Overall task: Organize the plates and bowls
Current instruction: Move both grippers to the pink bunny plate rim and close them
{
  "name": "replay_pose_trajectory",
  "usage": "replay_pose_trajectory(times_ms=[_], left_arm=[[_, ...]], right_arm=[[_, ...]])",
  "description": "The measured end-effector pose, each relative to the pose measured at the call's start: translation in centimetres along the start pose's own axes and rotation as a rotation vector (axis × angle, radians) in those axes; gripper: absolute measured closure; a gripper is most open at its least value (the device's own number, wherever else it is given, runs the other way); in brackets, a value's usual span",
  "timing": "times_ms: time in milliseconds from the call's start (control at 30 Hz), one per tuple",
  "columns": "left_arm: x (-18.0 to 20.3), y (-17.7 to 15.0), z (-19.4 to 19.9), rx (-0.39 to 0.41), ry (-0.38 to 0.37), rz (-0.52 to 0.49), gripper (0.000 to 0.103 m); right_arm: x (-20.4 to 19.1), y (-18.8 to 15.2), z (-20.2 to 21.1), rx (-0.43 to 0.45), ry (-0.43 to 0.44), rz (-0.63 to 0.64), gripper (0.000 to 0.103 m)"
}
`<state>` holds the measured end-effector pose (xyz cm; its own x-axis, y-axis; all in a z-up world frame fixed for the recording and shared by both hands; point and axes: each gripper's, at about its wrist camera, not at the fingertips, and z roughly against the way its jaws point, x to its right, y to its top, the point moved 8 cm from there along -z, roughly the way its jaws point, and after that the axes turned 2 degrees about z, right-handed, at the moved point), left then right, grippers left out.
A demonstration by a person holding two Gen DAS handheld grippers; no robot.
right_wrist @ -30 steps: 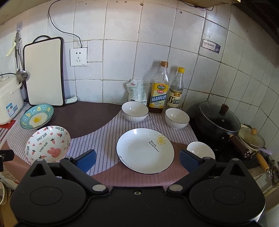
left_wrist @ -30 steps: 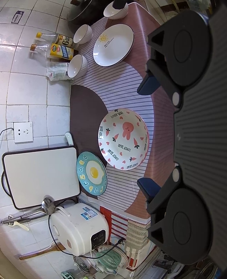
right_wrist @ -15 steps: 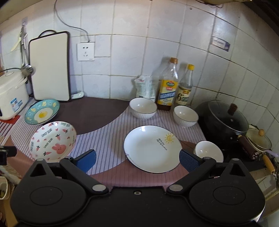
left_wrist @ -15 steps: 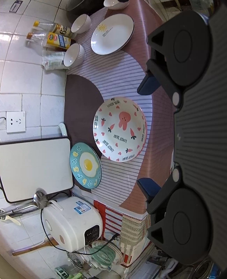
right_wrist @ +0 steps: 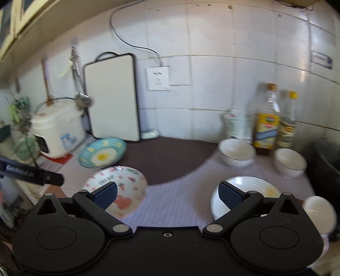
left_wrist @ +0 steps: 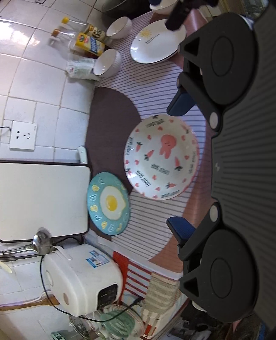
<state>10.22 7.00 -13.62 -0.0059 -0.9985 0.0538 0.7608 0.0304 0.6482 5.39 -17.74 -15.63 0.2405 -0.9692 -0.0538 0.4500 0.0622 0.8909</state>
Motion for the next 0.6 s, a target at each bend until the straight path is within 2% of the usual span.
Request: replay_pose_trajectory(times_ms=[267,400,533,600], left_arm=[[-2.7,0.8,-4.3,-0.04,0.02,-0.013,0.007],[-4.4,0.4,-8.2,-0.073,0.08,0.014,0.007],[-5.3,-0.2,-12.3,-0.111,0.045,0.025,0.007],[-5.0,-0.6,-14.0,-0.17,-0.015,0.014,0.006]], right_arm=[[-3.3,-0.7,-5.8,-0.049,0.119,0.044,0.0],[-4.2,-2.8,-9.4,-0.106,0.156,0.016,0.001],[-4.2,-5.0,-13.3,-0.157,0.161,-0.032,0.004],[-4.3,-6.1,-15.3,-0.216,0.198,-0.061,0.009]])
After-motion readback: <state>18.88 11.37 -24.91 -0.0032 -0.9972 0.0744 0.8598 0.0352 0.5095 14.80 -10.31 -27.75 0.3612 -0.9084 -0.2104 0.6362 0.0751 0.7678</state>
